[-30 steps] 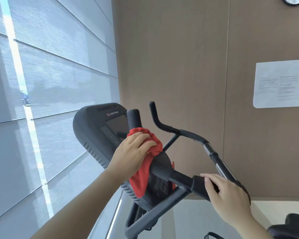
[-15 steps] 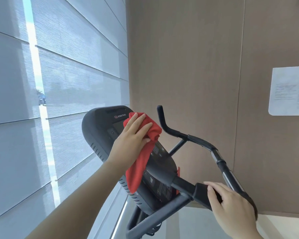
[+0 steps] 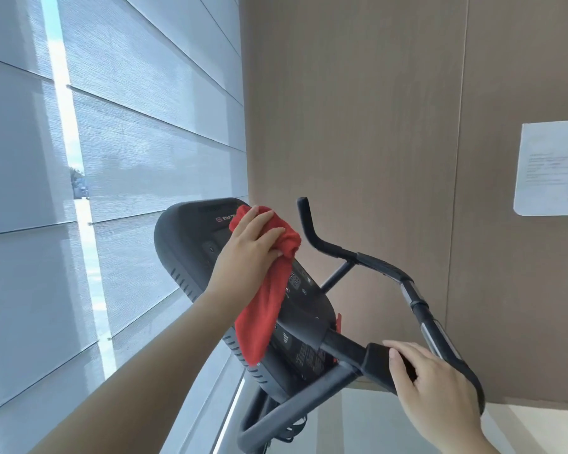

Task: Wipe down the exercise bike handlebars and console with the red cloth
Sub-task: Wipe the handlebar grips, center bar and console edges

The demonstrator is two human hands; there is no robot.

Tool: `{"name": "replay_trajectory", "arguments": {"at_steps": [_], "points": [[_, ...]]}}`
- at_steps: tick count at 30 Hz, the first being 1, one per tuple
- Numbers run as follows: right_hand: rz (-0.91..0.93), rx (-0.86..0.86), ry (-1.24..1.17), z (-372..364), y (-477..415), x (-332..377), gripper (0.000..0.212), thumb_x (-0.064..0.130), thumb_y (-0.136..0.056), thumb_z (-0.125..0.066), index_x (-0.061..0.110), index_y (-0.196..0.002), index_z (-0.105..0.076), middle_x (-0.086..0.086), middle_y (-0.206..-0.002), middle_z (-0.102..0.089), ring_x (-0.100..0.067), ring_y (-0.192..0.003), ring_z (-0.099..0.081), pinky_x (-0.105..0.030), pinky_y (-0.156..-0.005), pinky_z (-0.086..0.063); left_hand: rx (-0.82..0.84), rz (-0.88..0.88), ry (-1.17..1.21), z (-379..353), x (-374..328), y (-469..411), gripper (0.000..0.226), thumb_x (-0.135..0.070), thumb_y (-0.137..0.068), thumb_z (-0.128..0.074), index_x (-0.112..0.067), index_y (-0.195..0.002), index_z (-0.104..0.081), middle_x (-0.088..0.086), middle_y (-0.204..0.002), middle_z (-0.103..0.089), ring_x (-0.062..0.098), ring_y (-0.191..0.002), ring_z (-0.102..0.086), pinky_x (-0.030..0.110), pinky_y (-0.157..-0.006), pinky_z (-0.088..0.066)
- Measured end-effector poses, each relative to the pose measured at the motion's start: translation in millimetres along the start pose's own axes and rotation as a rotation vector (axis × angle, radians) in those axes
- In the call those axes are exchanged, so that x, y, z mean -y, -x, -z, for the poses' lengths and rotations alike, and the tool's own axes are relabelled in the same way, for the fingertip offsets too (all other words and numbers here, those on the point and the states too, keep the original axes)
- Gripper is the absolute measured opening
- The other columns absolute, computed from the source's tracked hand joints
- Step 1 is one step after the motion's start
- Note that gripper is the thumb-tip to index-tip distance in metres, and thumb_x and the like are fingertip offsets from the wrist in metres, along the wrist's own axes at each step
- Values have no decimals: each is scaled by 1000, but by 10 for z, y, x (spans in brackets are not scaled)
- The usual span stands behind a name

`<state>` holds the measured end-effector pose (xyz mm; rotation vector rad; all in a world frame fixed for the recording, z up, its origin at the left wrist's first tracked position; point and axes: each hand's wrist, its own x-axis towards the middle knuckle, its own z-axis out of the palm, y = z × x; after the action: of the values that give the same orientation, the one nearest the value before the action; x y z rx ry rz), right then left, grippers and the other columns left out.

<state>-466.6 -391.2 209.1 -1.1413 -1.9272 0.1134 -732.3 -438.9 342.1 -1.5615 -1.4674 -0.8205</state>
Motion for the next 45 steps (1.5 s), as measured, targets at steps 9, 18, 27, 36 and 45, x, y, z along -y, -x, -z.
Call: {"name": "replay_trajectory", "arguments": {"at_steps": [9,18,27,36,45], "points": [[27,17,23,-49,-1,-64,26,36,-92,-42,35,-104,-65,29,-98,-60,0,-81,-56,-10,-55,-31,183,-167,-16,-224,-212,509,33,-37,-84,-44,-22,-85,-73,-4,-94,-70,20,-101,-64,34,-80,-56],[27,19,47,-47,0,-63,26,37,-91,-42,35,-104,-64,25,-99,-65,-5,-83,-61,-15,-53,-36,366,-209,49,-161,-395,458,50,-52,-95,-26,-23,-113,-63,-5,-104,-66,20,-99,-61,34,-90,-47],[7,-50,46,-76,-2,-52,26,34,-91,-42,32,-97,-68,21,-96,-68,-10,-77,-64,-9,-49,-28,446,-229,141,-294,-764,669,45,-51,-95,-27,-28,-117,-59,-5,-100,-64,21,-92,-61,33,-89,-45],[22,-28,45,-37,10,-50,33,38,-92,-35,33,-103,-66,19,-100,-67,-11,-80,-62,-7,-53,-28,411,-133,130,-368,-876,684,48,-50,-90,-29,-21,-104,-63,-1,-89,-64,25,-82,-58,35,-81,-43],[-1,23,-68,-13,-42,-14,29,33,-95,-40,28,-107,-66,18,-110,-64,1,-89,-51,-6,-65,-32,277,-57,418,-149,-659,735,37,-29,-92,-34,-15,-113,-61,3,-105,-60,24,-97,-54,23,-88,-36]]}}
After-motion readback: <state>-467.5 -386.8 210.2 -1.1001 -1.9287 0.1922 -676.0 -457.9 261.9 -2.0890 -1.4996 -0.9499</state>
